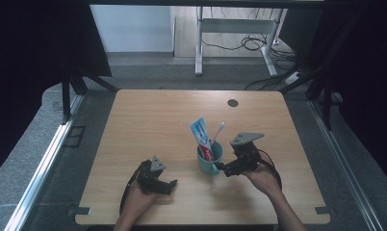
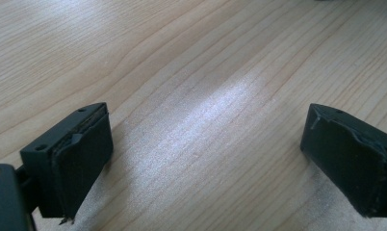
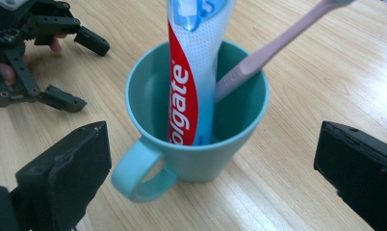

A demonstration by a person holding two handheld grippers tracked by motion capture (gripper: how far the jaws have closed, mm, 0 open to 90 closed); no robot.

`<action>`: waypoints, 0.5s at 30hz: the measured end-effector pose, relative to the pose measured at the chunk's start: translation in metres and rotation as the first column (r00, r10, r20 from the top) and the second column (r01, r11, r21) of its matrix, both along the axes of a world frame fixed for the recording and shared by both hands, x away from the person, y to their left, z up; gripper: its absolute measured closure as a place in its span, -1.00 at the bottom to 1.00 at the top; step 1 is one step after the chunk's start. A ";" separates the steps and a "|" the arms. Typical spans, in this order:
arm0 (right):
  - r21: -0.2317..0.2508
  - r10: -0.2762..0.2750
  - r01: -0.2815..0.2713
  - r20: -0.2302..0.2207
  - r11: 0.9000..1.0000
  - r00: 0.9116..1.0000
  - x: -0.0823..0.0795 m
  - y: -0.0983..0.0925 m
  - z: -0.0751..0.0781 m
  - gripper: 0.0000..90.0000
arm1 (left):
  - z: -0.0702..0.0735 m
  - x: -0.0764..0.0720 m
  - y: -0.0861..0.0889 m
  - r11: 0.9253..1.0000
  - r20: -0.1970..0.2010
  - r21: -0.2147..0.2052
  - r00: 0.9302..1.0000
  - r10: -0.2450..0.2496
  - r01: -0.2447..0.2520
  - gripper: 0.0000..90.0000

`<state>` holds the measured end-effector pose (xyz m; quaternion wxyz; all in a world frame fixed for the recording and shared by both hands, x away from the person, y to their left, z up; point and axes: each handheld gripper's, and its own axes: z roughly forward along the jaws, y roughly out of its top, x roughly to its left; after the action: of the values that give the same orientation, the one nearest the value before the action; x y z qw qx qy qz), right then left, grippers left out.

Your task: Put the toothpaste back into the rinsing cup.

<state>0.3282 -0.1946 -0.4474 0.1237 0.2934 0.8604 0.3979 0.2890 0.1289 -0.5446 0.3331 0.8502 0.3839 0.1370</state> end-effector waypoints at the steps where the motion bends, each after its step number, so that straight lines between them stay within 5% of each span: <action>1: -0.002 0.000 0.000 -0.001 1.000 1.000 0.000 -0.001 0.000 -1.00 | 0.000 0.000 0.000 1.000 0.000 0.000 1.000 0.000 0.000 -0.91; 15: -0.023 -0.035 0.035 0.002 0.999 0.999 -0.005 -0.022 -0.006 -1.00 | 0.000 0.000 0.000 1.000 0.000 0.001 1.000 0.000 0.000 -0.91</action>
<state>0.3228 -0.2167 -0.4532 0.1348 0.3064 0.8597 0.3859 0.2890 0.1289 -0.5445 0.3328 0.8503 0.3840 0.1370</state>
